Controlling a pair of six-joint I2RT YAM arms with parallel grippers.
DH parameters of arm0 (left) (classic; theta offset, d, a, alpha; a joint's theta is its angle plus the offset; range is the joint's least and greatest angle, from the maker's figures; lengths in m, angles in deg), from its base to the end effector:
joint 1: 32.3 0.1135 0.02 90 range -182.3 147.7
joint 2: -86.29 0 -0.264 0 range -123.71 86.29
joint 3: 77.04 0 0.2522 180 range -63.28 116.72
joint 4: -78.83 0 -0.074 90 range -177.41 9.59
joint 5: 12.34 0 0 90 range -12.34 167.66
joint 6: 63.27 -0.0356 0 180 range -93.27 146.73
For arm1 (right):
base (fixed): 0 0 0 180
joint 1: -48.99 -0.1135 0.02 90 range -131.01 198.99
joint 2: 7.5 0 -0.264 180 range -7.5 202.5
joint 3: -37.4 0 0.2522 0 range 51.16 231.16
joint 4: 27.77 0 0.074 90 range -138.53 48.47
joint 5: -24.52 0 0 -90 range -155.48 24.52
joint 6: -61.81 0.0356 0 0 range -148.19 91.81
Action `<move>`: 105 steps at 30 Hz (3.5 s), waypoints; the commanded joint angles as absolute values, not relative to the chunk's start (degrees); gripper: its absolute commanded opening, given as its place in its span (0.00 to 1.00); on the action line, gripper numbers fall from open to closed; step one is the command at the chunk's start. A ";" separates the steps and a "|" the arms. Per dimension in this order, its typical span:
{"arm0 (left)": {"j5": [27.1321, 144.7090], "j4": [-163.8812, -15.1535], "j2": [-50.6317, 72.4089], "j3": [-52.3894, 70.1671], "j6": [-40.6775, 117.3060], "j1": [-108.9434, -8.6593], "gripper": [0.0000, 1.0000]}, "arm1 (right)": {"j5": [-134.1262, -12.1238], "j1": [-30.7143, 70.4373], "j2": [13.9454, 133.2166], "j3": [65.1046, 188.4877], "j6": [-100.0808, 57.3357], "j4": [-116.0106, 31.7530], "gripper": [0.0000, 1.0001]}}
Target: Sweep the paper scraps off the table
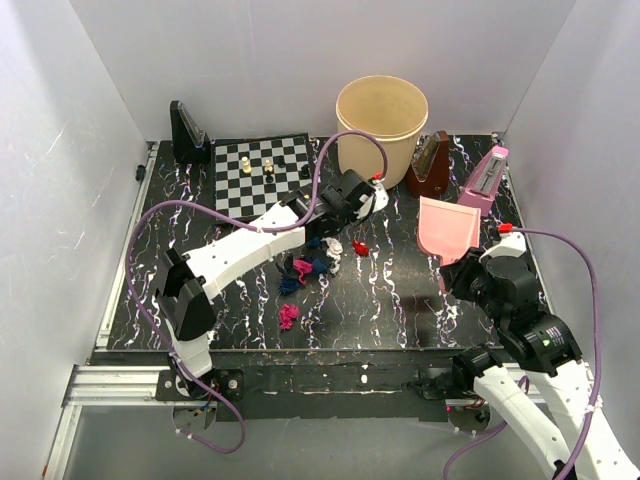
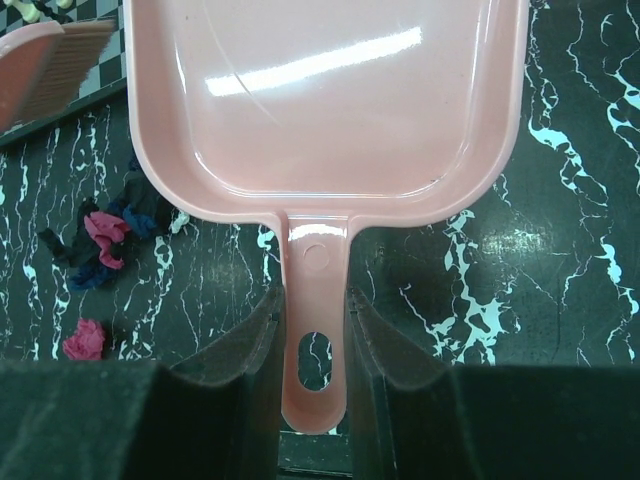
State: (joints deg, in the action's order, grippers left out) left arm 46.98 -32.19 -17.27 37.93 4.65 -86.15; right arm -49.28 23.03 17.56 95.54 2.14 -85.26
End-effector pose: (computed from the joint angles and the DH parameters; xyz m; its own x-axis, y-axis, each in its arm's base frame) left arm 0.2419 -0.3003 0.3317 -0.2610 0.9053 -0.3350 0.6811 0.4187 0.6007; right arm 0.0859 0.0308 0.3183 -0.4176 0.3360 -0.8442 0.0220 0.9326 0.3603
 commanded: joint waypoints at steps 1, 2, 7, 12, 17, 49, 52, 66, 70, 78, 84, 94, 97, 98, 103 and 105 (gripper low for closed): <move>52.85 -46.07 -14.43 34.20 -1.46 -86.62 0.00 | -46.50 22.88 16.58 96.95 3.19 -84.42 0.01; 54.44 -48.63 -14.34 33.49 -3.04 -86.62 0.00 | -46.33 22.88 16.32 97.13 3.19 -84.51 0.01; 58.49 -56.82 -17.15 33.31 -10.78 -86.79 0.00 | -45.97 22.97 15.27 98.53 3.10 -85.74 0.01; 69.99 -60.07 -18.74 31.83 -17.46 -87.76 0.00 | -45.62 22.88 12.98 100.38 3.01 -86.80 0.01; 73.00 -62.80 -18.91 28.04 -24.67 -88.29 0.00 | -44.57 22.97 11.40 102.05 2.40 -87.85 0.01; 51.03 -56.73 -0.46 7.46 -35.24 -95.50 0.00 | -53.26 22.88 18.07 101.26 1.43 -85.22 0.01; 49.02 -59.55 0.42 10.63 -31.02 -95.32 0.00 | -55.46 22.97 20.18 100.73 1.43 -85.13 0.01; 25.02 -28.32 -3.17 27.41 22.21 -86.63 0.00 | -66.11 16.57 36.79 102.31 -3.67 -88.12 0.01; 25.01 -8.18 -4.84 28.92 42.94 -84.95 0.00 | -65.75 13.75 40.13 102.75 -4.45 -88.12 0.01; 33.17 0.47 0.85 20.66 62.93 -84.42 0.00 | -58.11 3.39 51.37 105.39 -4.54 -90.04 0.01; 38.11 4.69 5.08 17.67 68.74 -83.37 0.00 | -52.57 -4.17 59.81 111.97 -4.81 -98.12 0.01; 37.59 2.85 4.30 12.31 69.45 -83.10 0.00 | -54.76 -17.53 58.51 111.64 -2.08 -101.13 0.01; 36.97 1.01 2.54 12.13 66.82 -83.10 0.00 | -56.08 -21.14 59.20 111.10 -1.73 -100.42 0.01; 36.79 0.66 1.75 12.22 65.94 -83.10 0.00 | -56.08 -22.54 59.73 111.28 -1.65 -100.42 0.01; 37.93 -1.54 -2.64 12.74 62.33 -83.10 0.00 | -54.33 -28.70 66.14 114.08 -0.68 -99.89 0.01; 38.46 -1.81 -3.26 13.09 61.98 -83.19 0.00 | -54.32 -29.93 68.34 115.14 -0.59 -98.67 0.01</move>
